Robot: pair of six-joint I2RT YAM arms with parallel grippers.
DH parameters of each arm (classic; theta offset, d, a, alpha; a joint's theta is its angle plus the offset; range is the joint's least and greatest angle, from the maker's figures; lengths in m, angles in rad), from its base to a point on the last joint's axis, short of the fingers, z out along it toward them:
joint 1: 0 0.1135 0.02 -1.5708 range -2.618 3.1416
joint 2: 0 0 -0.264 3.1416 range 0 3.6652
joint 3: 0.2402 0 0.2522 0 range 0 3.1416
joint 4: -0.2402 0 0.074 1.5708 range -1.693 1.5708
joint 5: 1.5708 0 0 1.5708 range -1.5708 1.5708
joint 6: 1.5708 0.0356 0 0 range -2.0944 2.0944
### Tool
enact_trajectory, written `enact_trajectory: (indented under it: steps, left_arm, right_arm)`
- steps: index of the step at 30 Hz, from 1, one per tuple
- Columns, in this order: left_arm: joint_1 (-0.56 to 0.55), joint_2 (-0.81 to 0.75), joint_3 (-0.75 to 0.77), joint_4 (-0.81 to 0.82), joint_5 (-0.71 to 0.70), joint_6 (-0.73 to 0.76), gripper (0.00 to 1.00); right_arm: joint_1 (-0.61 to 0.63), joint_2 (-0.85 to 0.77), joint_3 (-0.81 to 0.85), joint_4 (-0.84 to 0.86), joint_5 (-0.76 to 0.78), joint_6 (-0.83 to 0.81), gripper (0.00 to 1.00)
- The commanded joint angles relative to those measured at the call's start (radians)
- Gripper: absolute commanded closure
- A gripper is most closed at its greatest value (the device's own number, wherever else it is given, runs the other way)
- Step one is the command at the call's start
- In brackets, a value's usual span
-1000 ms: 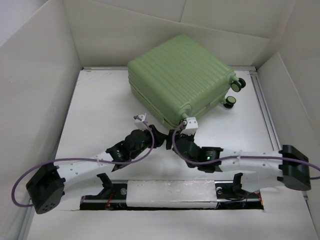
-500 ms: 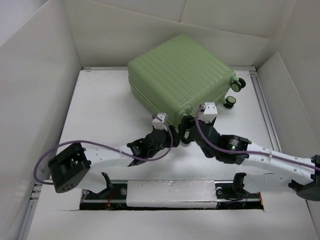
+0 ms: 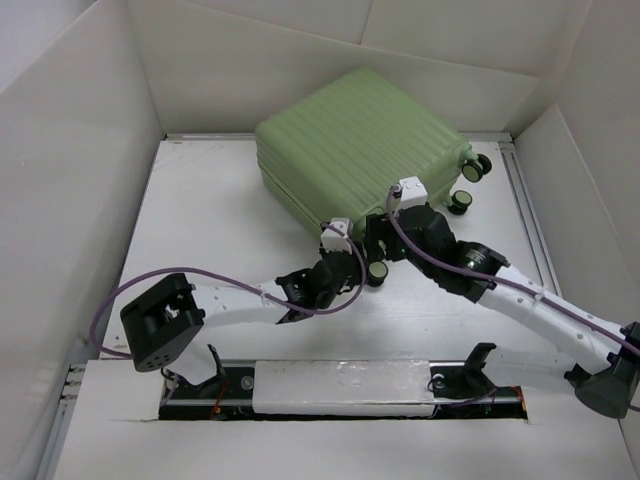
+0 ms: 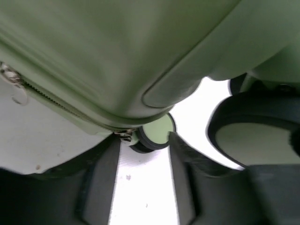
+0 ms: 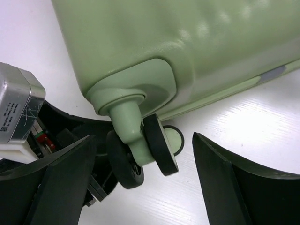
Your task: Pack the luggage
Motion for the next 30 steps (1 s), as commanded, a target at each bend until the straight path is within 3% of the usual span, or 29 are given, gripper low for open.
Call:
enact_trajectory:
  steps: [1,9,13,17,18,21,25,30]
  left_arm:
    - [0.020,0.031,0.048,0.014,-0.111,0.001,0.62]
    - [0.020,0.076,0.082,-0.043,-0.235,-0.038,0.79]
    - [0.020,0.100,0.094,-0.081,-0.275,-0.038,0.98]
    - [0.020,0.100,0.094,-0.104,-0.337,-0.038,1.00]
    - [0.020,0.100,0.094,-0.113,-0.350,-0.050,1.00]
    - [0.020,0.075,0.064,-0.135,-0.403,-0.061,1.00]
    - [0.020,0.012,0.013,-0.159,-0.421,-0.091,1.00]
    - [0.079,-0.062,-0.103,-0.178,-0.384,-0.125,1.00]
  right_arm:
    - [-0.058,0.021,-0.013,0.093,-0.209,-0.119,0.13]
    - [-0.133,0.082,-0.033,0.147,-0.388,-0.191,0.18]
    - [-0.175,0.122,-0.024,0.158,-0.413,-0.202,0.26]
    - [-0.175,0.147,-0.015,0.149,-0.381,-0.202,0.50]
    - [-0.175,0.147,-0.015,0.149,-0.372,-0.202,0.63]
    - [-0.175,0.112,-0.050,0.168,-0.363,-0.202,0.83]
    - [-0.184,0.073,-0.079,0.178,-0.315,-0.191,0.99]
    - [-0.203,0.049,-0.090,0.124,-0.245,-0.191,1.00]
